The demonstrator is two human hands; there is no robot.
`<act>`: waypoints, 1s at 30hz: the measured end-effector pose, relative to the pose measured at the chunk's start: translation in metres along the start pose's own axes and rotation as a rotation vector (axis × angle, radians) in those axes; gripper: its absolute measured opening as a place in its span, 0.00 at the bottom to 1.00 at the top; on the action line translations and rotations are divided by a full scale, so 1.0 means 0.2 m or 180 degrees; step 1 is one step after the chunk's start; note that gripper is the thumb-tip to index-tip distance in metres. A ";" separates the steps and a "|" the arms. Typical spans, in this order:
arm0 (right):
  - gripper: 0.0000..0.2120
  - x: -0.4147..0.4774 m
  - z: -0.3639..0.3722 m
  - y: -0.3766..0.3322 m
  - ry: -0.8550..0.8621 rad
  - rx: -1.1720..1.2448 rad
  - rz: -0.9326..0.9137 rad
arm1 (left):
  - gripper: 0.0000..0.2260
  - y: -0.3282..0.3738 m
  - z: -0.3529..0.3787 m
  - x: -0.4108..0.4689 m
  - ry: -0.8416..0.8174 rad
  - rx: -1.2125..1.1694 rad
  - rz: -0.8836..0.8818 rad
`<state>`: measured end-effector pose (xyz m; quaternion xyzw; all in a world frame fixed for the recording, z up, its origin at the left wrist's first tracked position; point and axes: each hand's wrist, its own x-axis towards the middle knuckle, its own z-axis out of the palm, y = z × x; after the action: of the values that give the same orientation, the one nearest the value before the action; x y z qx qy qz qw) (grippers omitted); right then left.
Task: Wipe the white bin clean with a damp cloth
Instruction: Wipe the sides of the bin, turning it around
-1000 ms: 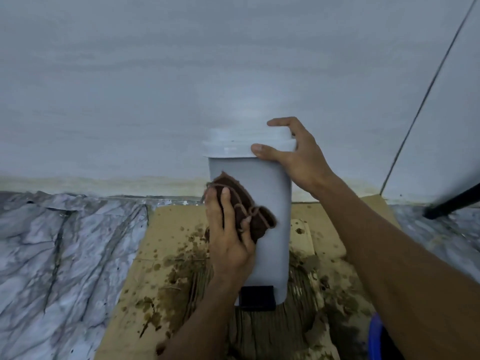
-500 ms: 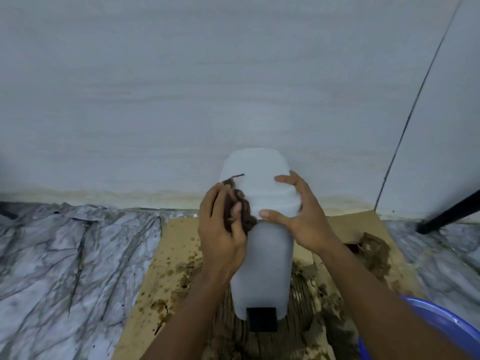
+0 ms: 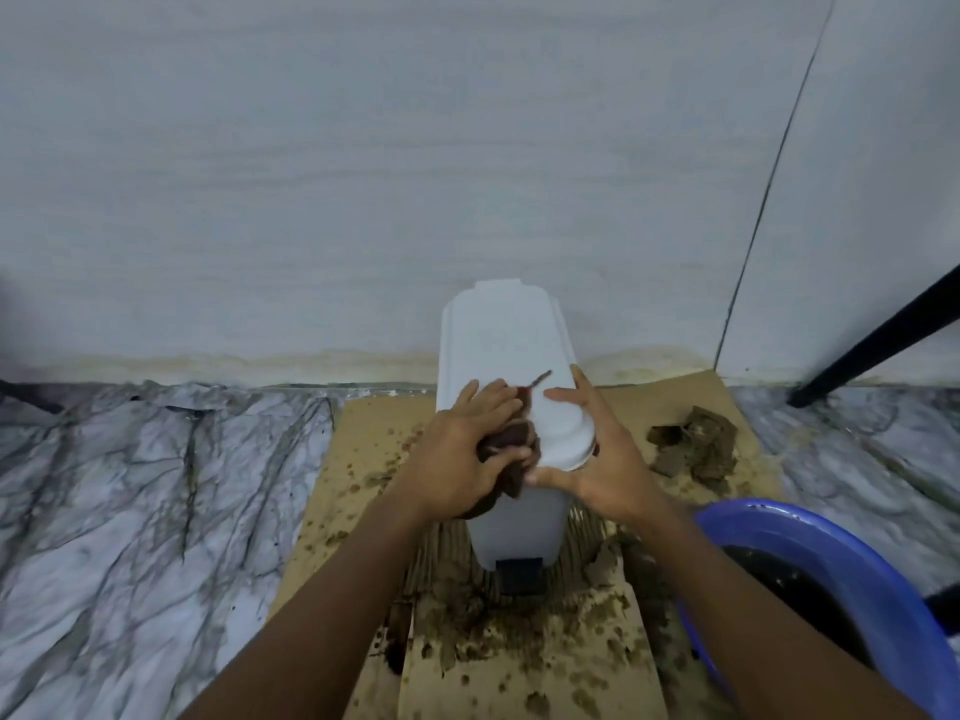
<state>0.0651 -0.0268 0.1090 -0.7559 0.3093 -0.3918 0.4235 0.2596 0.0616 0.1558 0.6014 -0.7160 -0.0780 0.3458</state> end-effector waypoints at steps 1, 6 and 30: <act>0.41 -0.01 0.00 -0.02 -0.0024 -0.0037 0.0032 | 0.25 -0.03 -0.03 -0.04 0.0033 0.0048 0.0040; 0.41 -0.01 -0.01 -0.07 -0.0020 -0.0122 0.0218 | 0.24 -0.13 -0.14 -0.16 0.0321 -0.0081 -0.0330; 0.35 -0.05 -0.09 -0.20 0.0059 0.0674 0.0698 | 0.16 0.17 0.20 -0.16 0.0949 -0.0193 0.0120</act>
<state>0.0500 -0.0082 0.1461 -0.6651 0.3508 -0.3806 0.5383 0.2107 0.0880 0.1308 0.5821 -0.6652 -0.0029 0.4677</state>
